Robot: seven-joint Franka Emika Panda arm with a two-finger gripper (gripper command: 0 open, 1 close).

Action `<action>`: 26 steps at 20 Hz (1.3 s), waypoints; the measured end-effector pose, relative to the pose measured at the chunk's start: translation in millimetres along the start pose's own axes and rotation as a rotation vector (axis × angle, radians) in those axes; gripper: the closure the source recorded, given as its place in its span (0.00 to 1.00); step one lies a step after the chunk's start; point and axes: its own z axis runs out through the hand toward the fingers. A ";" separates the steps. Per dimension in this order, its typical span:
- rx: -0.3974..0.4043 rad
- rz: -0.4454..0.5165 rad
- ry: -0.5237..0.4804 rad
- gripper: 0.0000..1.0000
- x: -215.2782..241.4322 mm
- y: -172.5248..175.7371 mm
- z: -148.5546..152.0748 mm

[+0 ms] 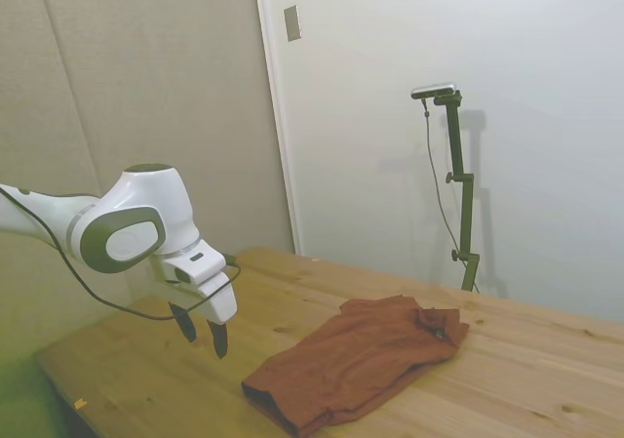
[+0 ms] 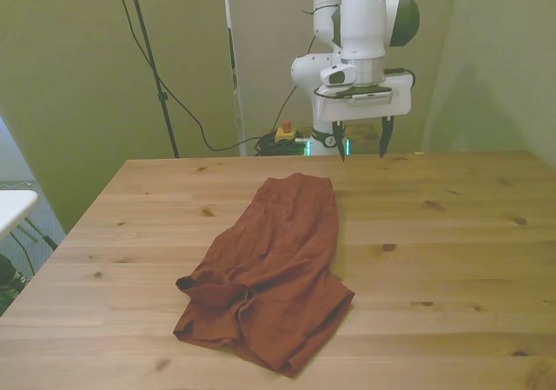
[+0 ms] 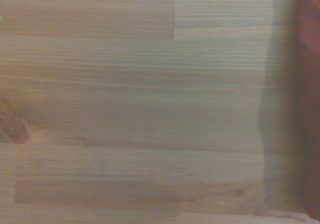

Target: Unfold the shorts

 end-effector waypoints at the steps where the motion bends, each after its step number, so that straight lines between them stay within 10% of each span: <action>1: 0.000 0.000 0.002 0.00 0.4 -0.4 -0.8; 8: -0.004 0.180 0.052 0.00 91.4 52.2 -20.5; 16: 0.036 0.329 -0.191 0.00 218.4 151.4 9.4; 26: 0.066 0.235 -0.351 0.00 223.1 153.2 38.8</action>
